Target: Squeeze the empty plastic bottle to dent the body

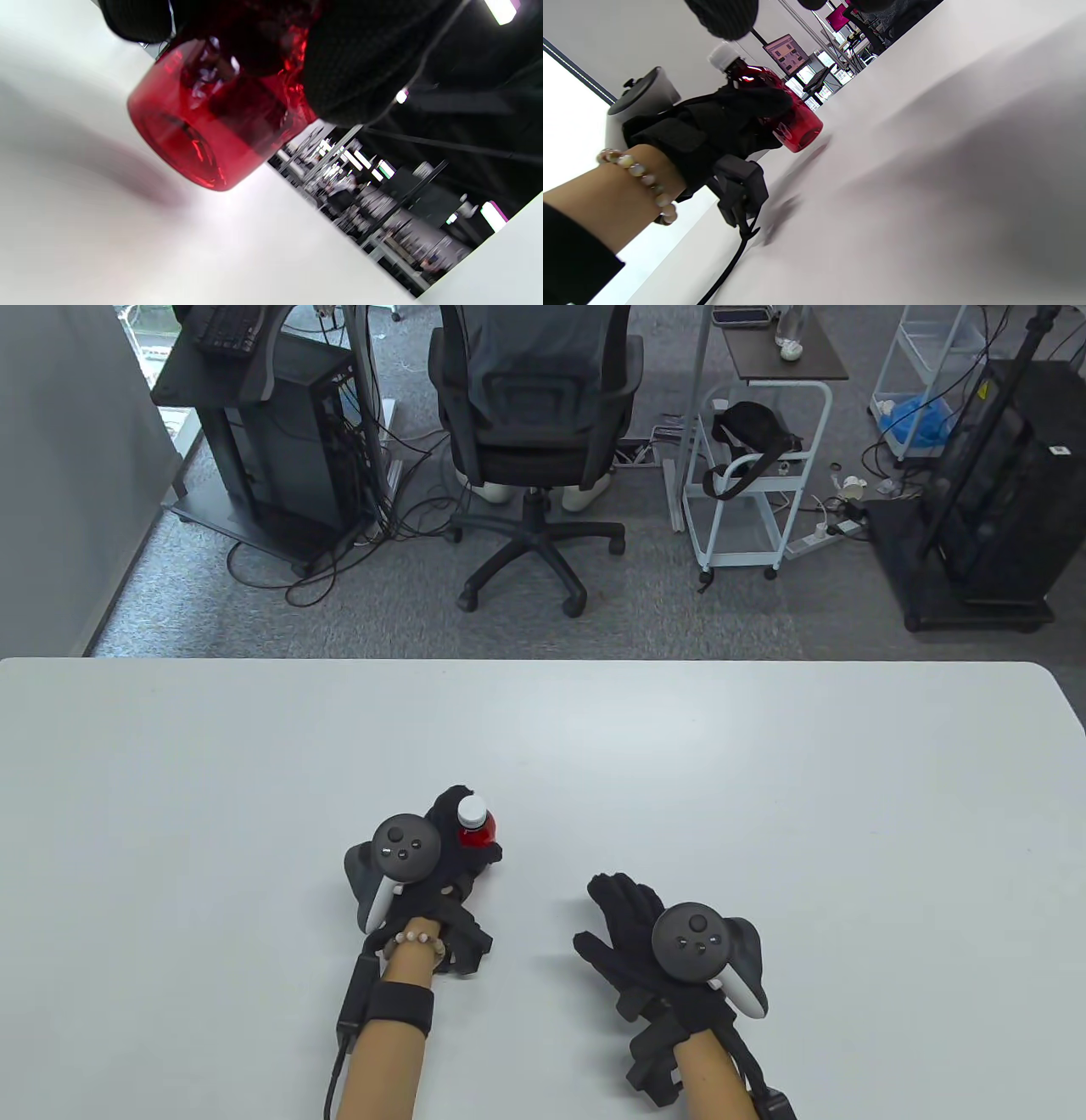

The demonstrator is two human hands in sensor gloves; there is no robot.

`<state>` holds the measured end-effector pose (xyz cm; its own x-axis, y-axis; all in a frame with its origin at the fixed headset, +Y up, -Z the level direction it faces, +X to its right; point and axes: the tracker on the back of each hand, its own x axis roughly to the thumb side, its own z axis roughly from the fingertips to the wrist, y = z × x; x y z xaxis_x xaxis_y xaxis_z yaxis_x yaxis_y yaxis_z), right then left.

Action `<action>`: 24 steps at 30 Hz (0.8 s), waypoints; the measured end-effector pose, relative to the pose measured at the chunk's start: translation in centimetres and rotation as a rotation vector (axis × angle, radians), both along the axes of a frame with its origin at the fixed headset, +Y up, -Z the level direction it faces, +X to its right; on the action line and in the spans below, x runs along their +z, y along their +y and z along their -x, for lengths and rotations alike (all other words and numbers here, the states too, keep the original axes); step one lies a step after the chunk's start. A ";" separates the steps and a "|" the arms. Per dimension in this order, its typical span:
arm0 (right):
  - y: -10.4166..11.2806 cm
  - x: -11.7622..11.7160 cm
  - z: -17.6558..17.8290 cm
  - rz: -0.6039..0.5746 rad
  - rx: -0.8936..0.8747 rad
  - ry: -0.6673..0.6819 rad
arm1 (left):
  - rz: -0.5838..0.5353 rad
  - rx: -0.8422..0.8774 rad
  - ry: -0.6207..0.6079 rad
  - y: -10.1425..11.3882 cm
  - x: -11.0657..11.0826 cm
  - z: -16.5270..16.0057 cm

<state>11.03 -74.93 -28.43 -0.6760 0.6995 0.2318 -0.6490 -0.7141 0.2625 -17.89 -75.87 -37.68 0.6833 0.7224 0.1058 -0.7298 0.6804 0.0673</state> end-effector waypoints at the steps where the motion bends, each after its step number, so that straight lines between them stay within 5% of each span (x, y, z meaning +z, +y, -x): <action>1: 0.0 0.0 0.1 0.001 0.006 0.003 | -0.029 0.040 -0.004 0.4 0.7 0.2; 6: -0.1 0.0 0.4 -0.009 0.027 0.015 | -0.121 0.165 0.024 1.7 3.6 1.4; 13: 0.0 0.2 0.8 -0.039 0.059 0.030 | -0.195 -0.011 0.064 2.4 7.1 3.6; 24: -0.2 0.2 0.8 -0.024 0.067 0.031 | -0.186 -0.044 0.155 1.4 7.8 6.2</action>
